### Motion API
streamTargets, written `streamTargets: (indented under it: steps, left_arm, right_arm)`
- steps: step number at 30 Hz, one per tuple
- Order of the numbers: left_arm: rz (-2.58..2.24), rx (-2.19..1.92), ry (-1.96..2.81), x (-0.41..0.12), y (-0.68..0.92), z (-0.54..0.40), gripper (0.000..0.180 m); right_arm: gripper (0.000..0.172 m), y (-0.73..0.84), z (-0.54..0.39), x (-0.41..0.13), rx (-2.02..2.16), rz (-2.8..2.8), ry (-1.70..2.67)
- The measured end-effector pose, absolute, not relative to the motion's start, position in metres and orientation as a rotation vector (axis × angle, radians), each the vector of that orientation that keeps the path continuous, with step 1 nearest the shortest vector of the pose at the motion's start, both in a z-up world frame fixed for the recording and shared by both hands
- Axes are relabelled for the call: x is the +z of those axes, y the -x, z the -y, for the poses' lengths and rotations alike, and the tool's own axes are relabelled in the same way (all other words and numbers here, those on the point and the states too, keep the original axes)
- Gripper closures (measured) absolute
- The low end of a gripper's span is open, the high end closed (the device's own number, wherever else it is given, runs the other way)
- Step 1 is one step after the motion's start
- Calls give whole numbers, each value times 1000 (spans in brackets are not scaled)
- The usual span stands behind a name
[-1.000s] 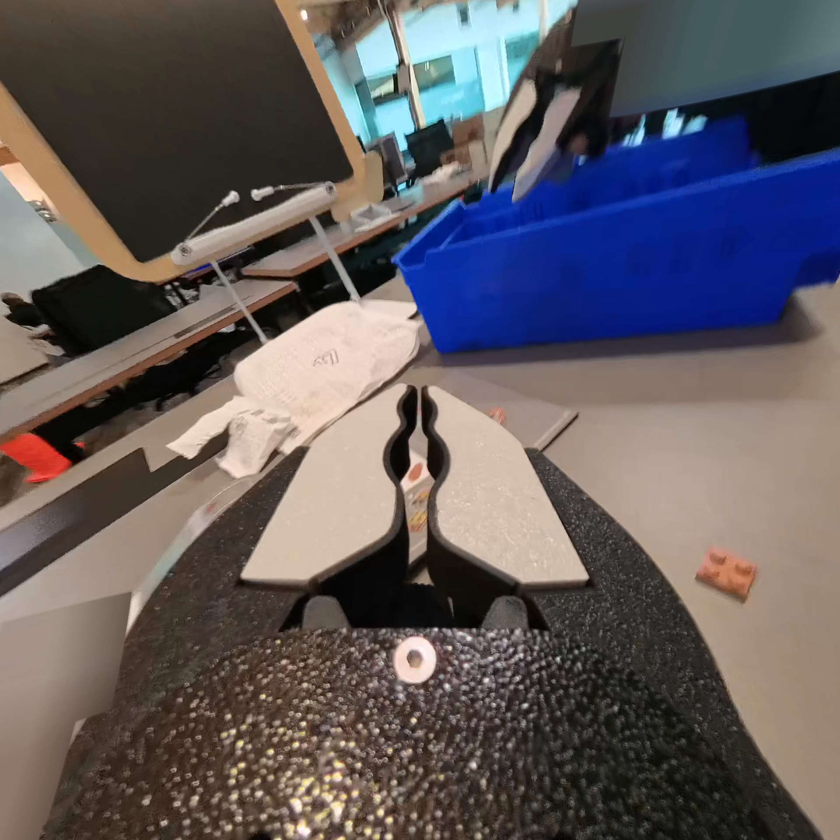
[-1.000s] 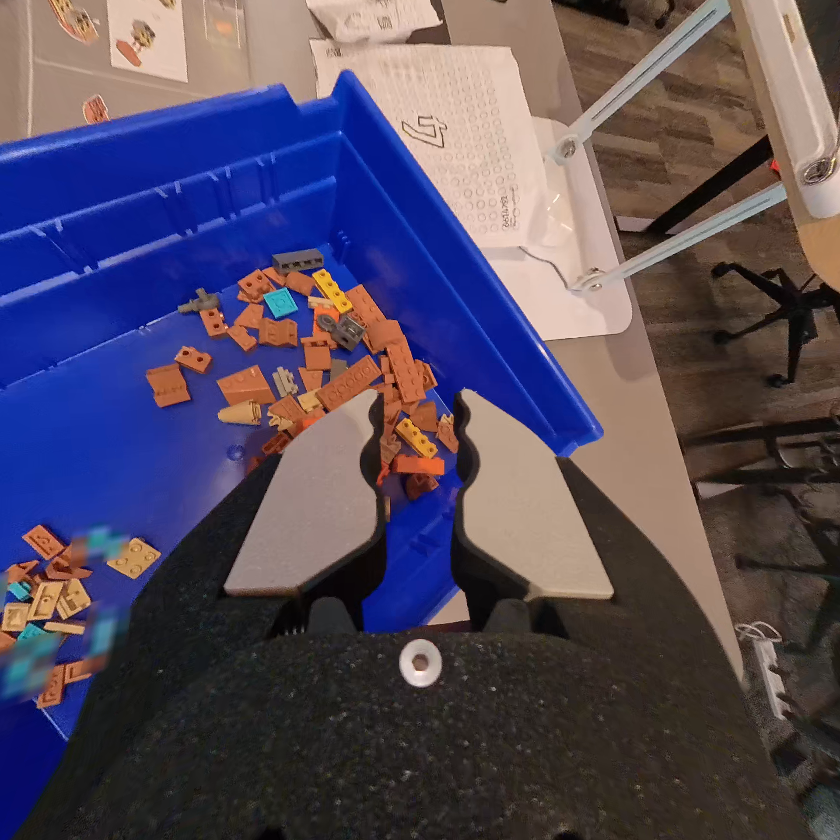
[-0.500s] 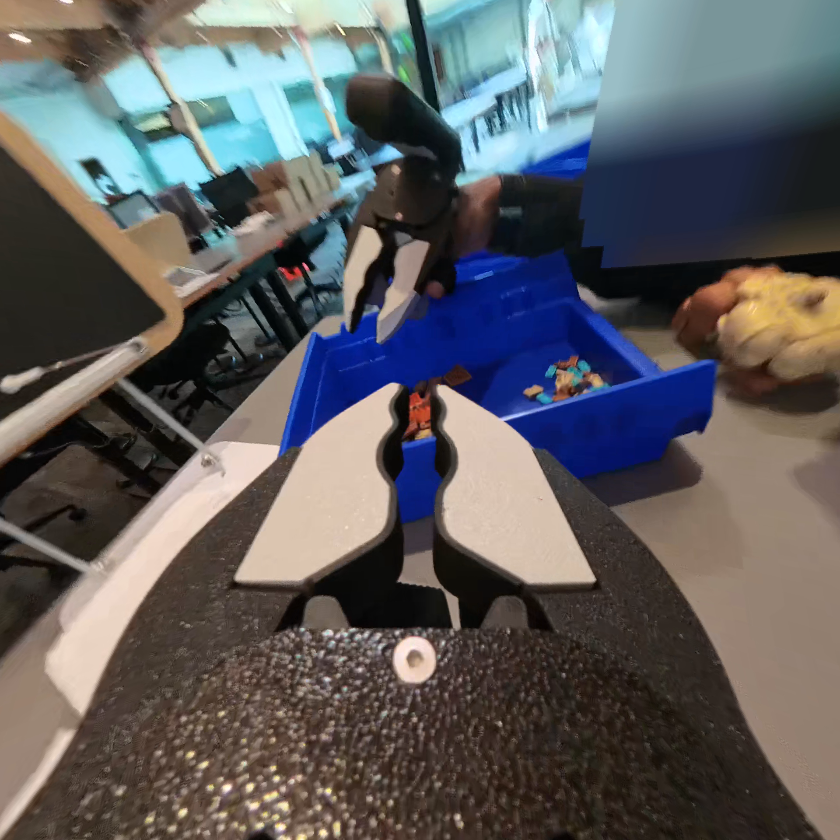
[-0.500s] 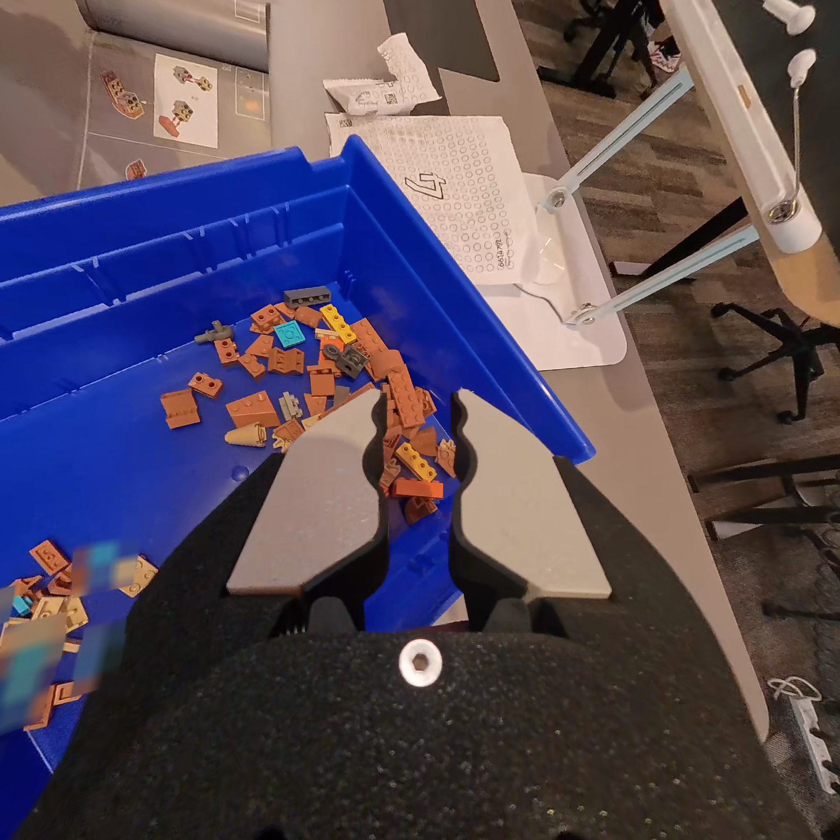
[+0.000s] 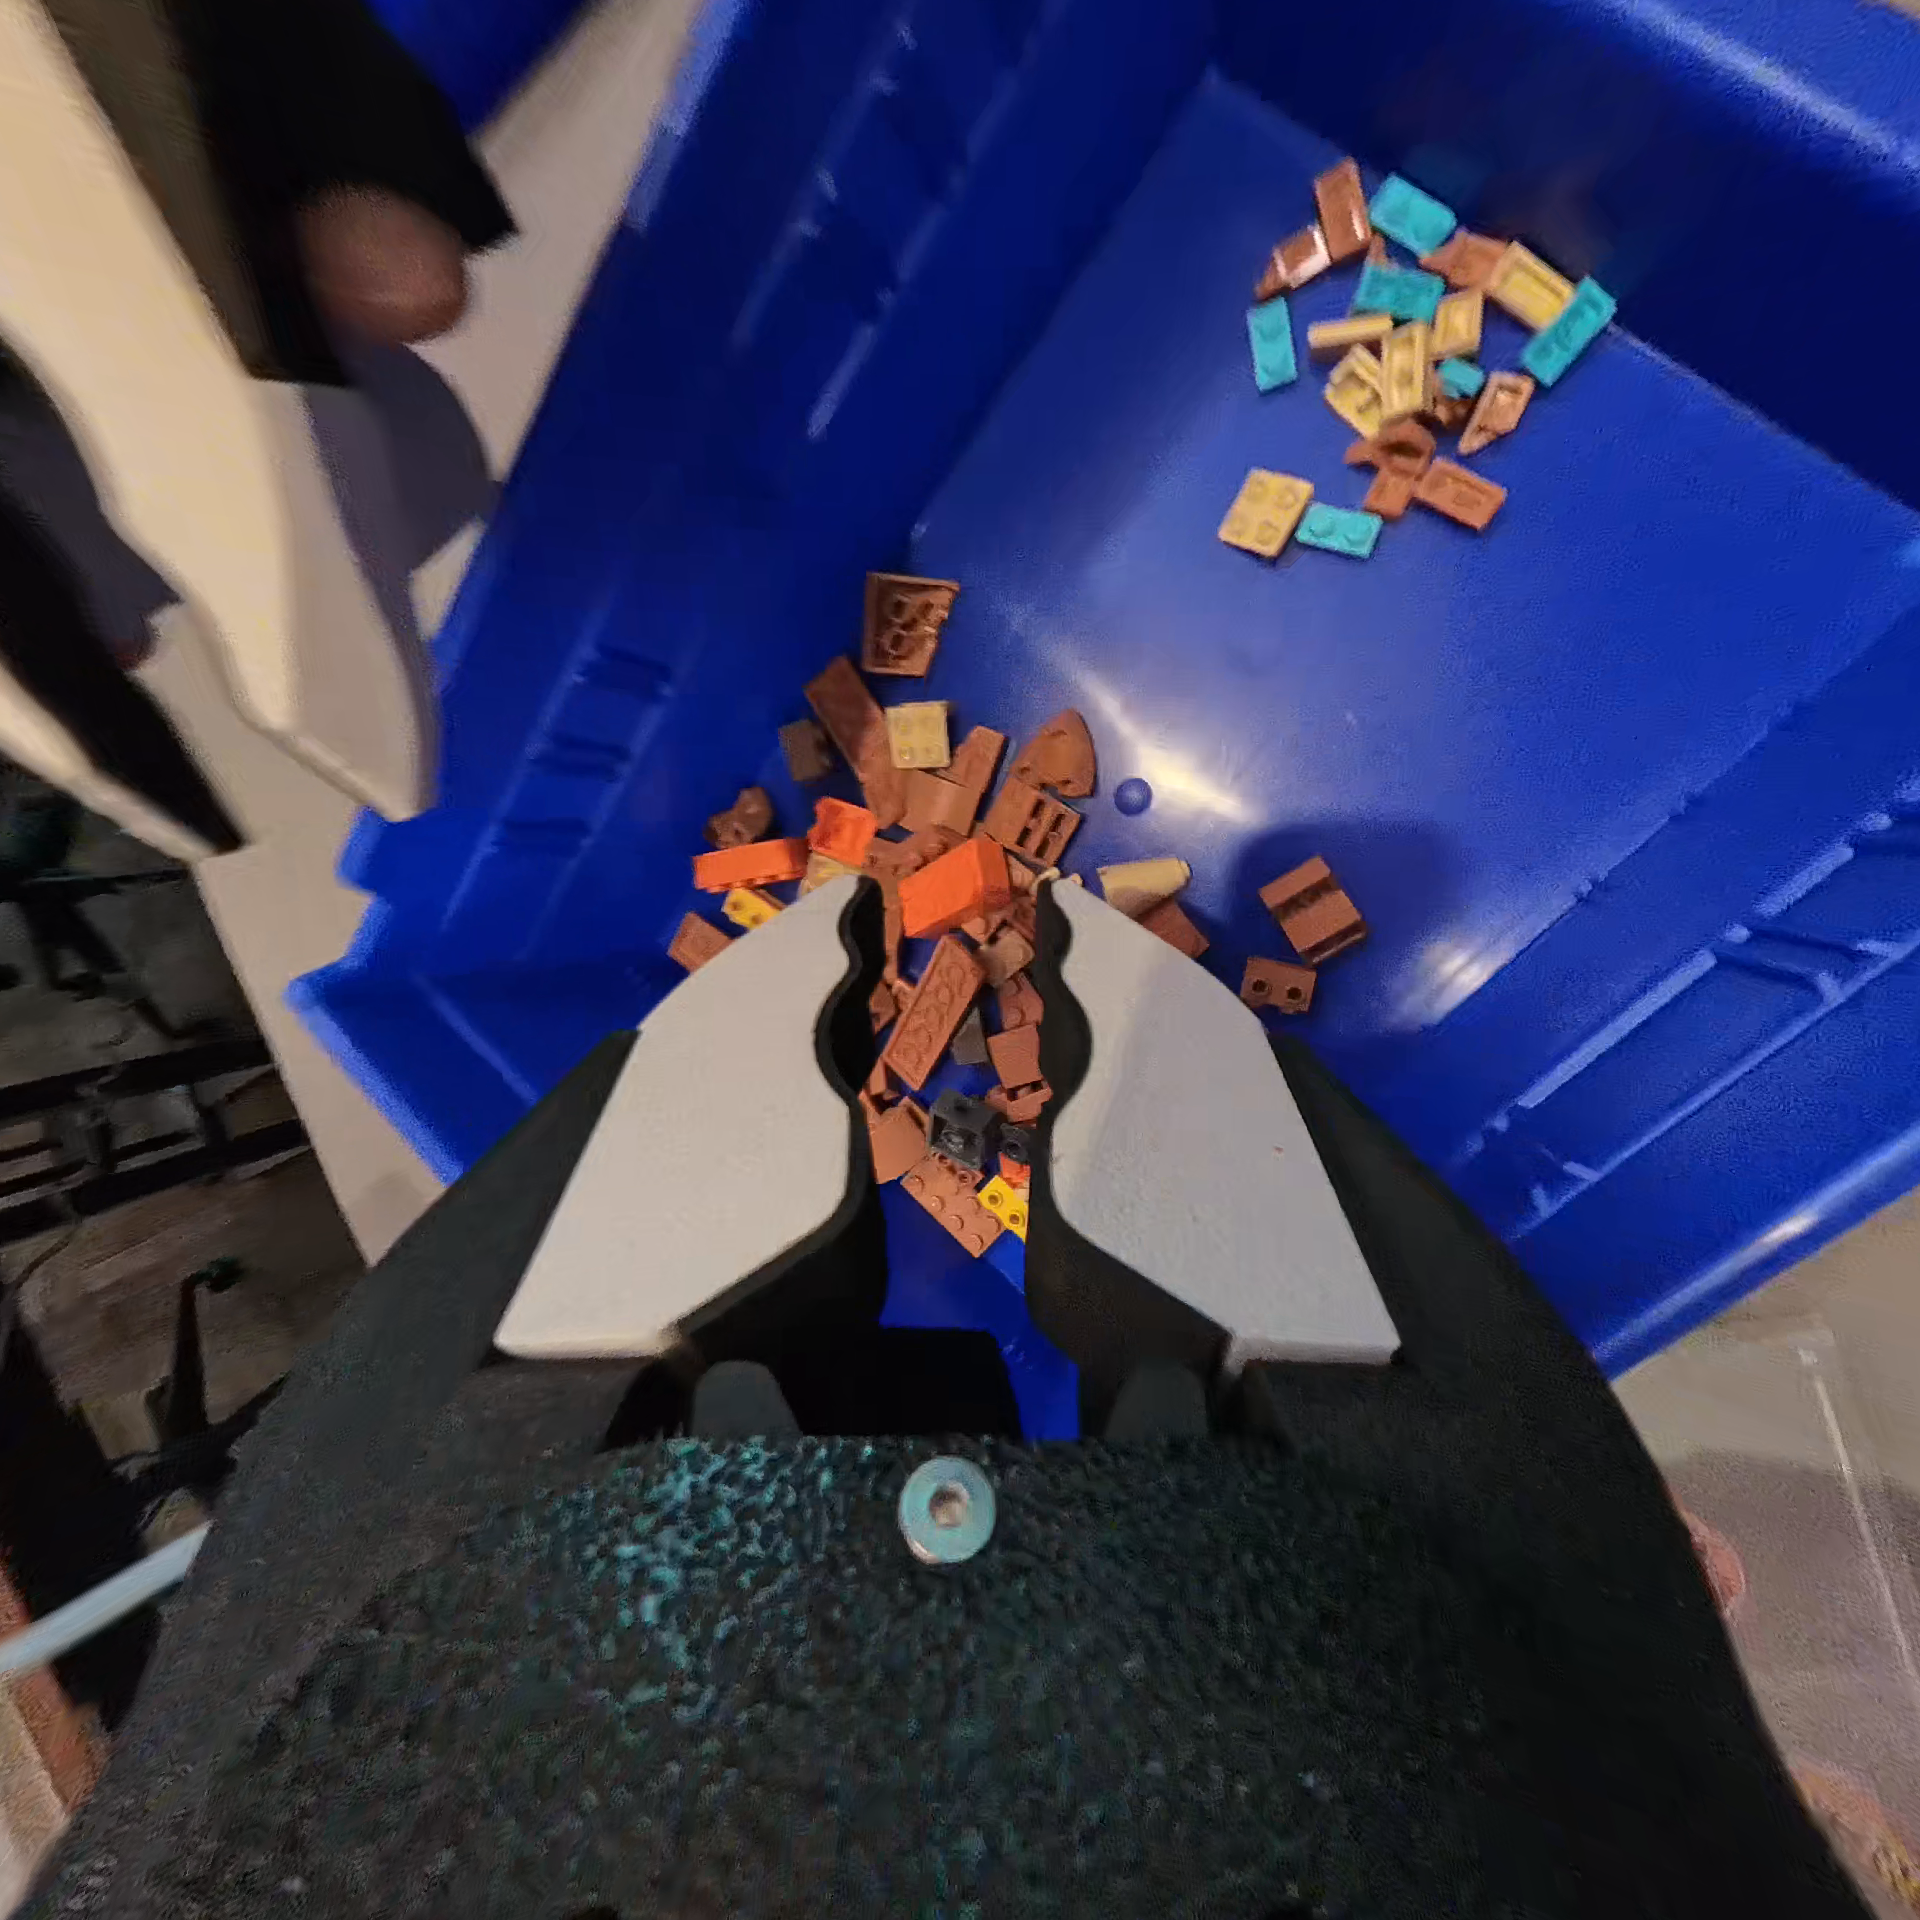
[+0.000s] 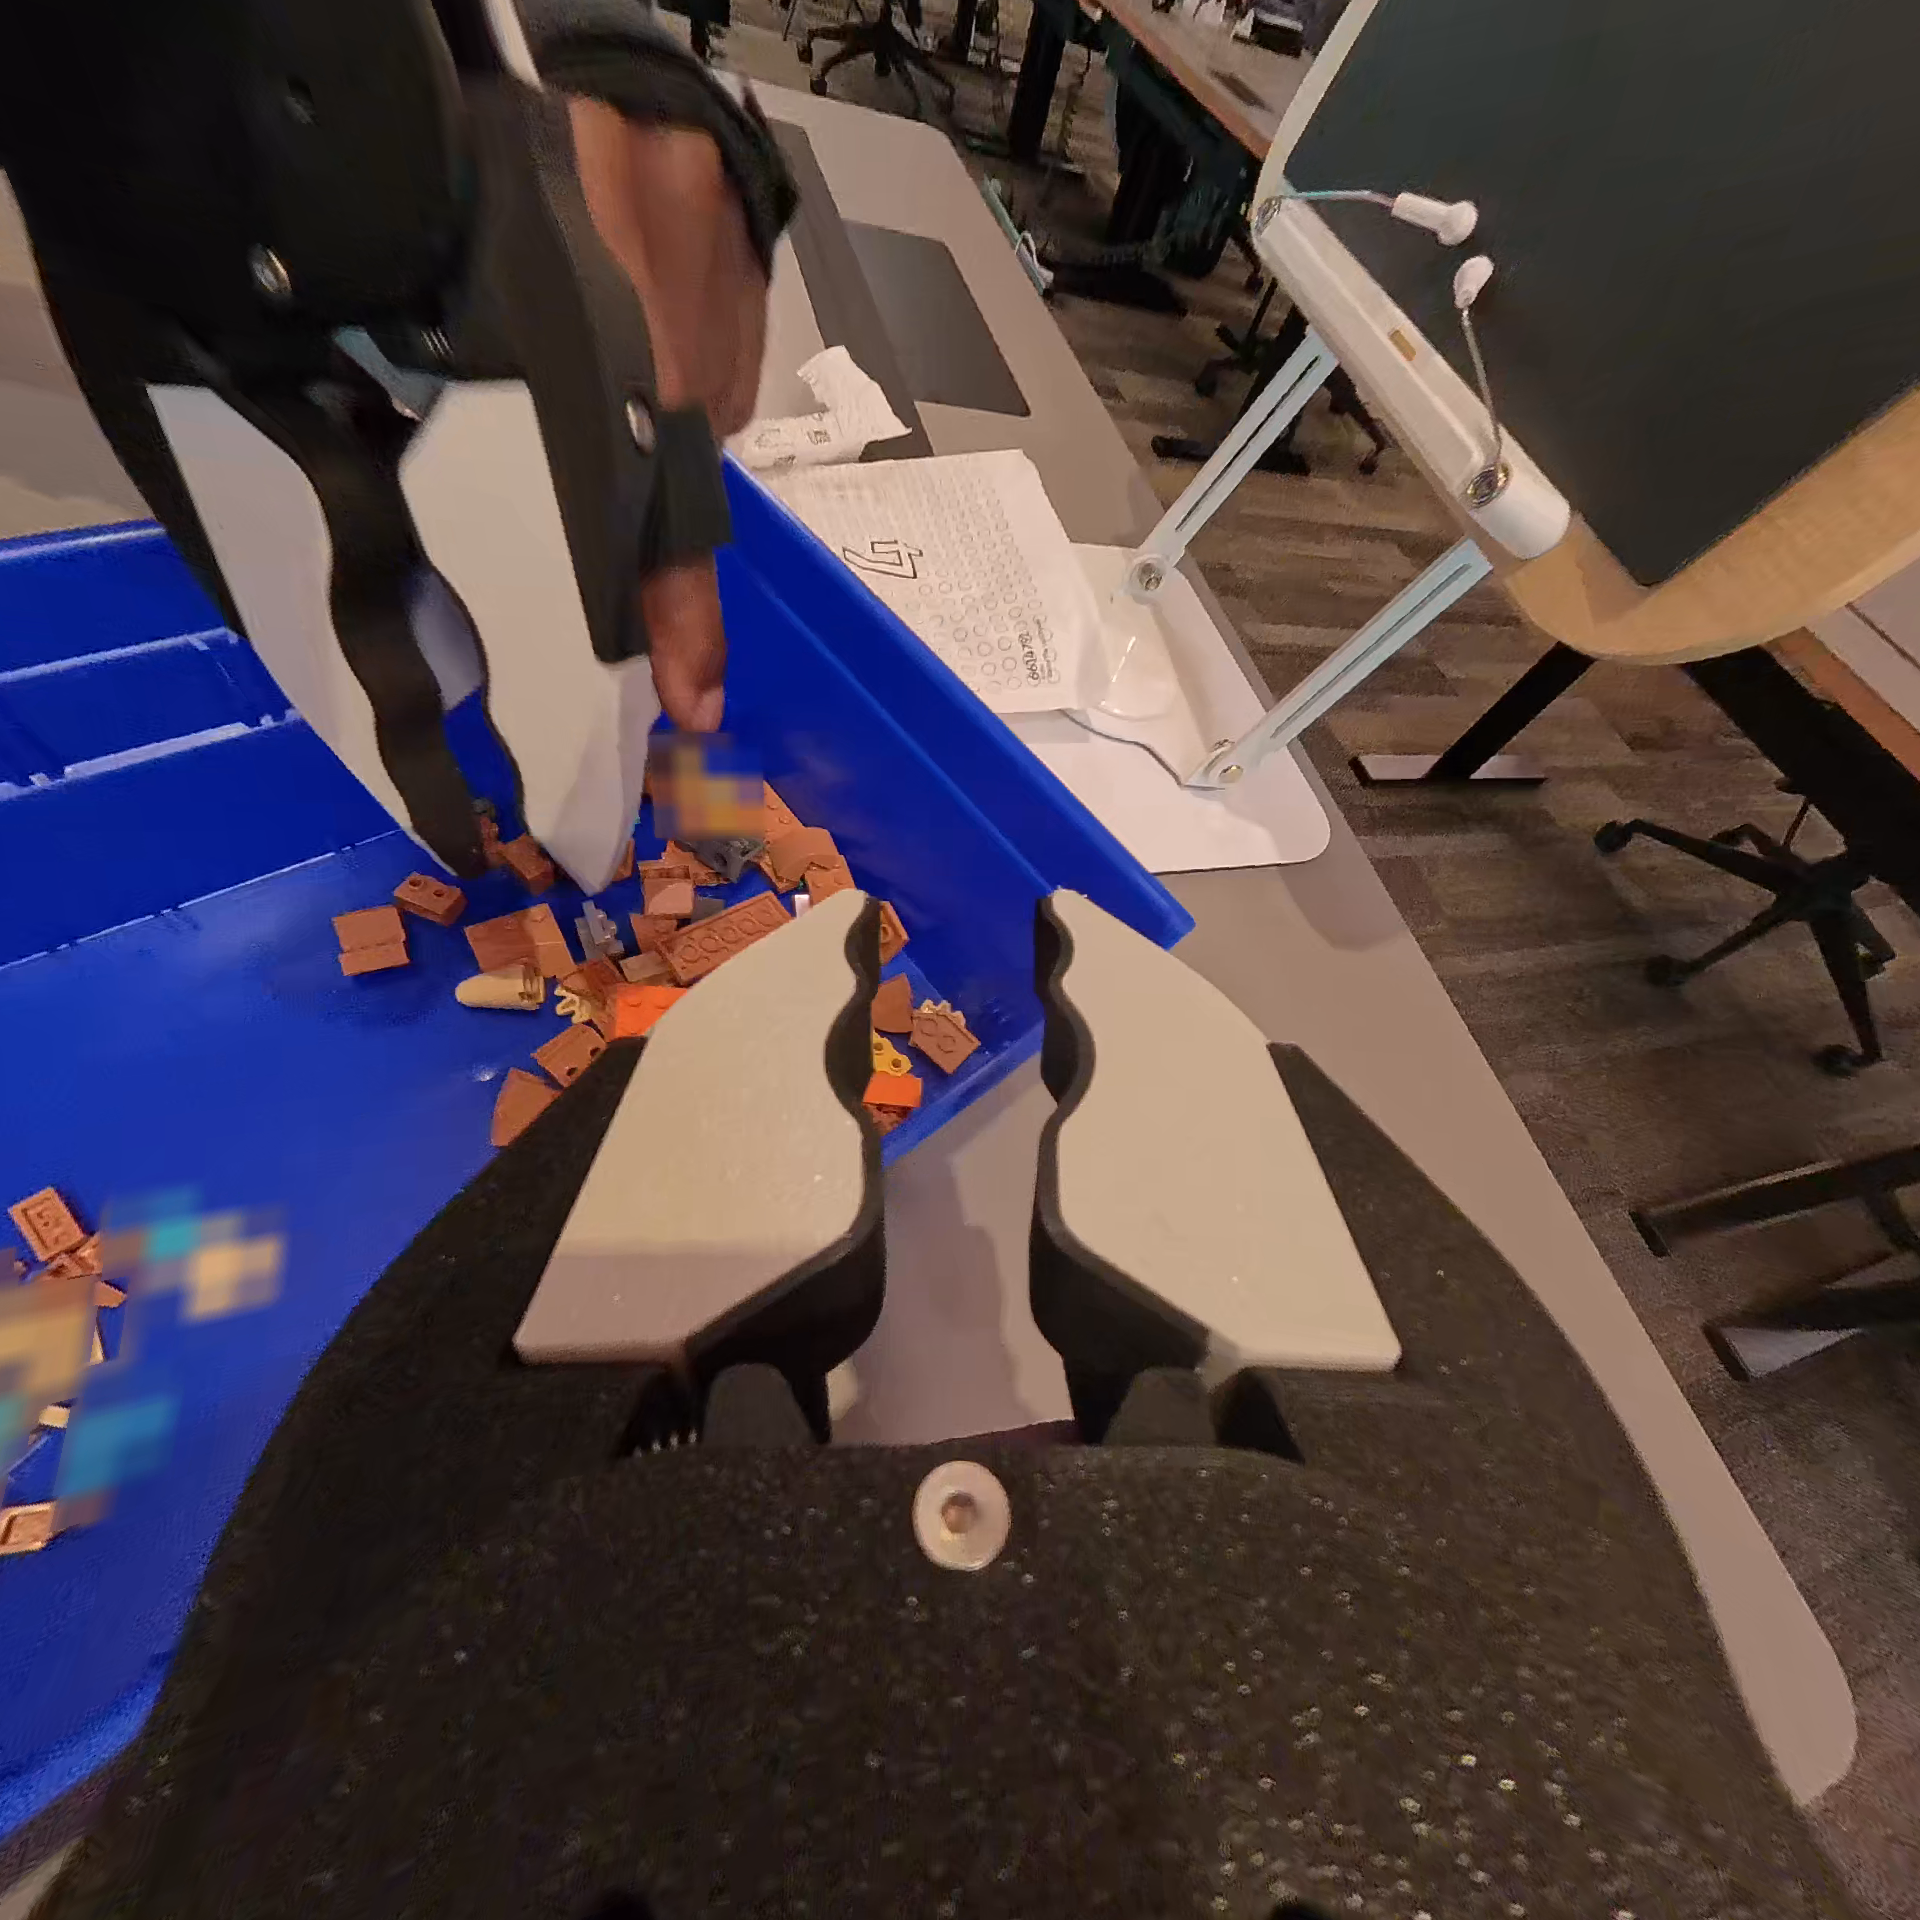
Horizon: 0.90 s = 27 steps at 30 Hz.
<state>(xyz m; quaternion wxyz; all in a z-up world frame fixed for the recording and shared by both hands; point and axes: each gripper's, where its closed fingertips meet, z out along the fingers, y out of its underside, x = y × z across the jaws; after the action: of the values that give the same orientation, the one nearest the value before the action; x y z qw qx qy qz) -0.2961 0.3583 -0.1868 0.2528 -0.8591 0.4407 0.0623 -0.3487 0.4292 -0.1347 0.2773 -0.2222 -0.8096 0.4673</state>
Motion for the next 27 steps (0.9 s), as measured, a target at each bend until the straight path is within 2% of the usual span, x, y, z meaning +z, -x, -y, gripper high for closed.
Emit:
streamTargets:
  steps: [5, 14, 23, 25, 27]
  left_arm:
    - [-1324, 24, 2465, -212, 297, -365, 153]
    - [-1443, 106, 2640, -249, 320, -363, 146]
    - [-1447, 163, 2643, -253, 321, -358, 162]
    - [-1467, 191, 2692, -250, 326, -351, 173]
    - [-1447, 217, 2722, -244, 330, -348, 170]
  right_arm:
    - [144, 348, -439, -129, 1305, 2109, 606]
    - [145, 358, -472, -150, 1367, 2026, 728]
    - [145, 372, -487, -182, 1369, 1971, 816]
    - [145, 372, -485, -188, 1360, 1991, 817]
    - [145, 373, -482, -194, 1338, 2016, 818]
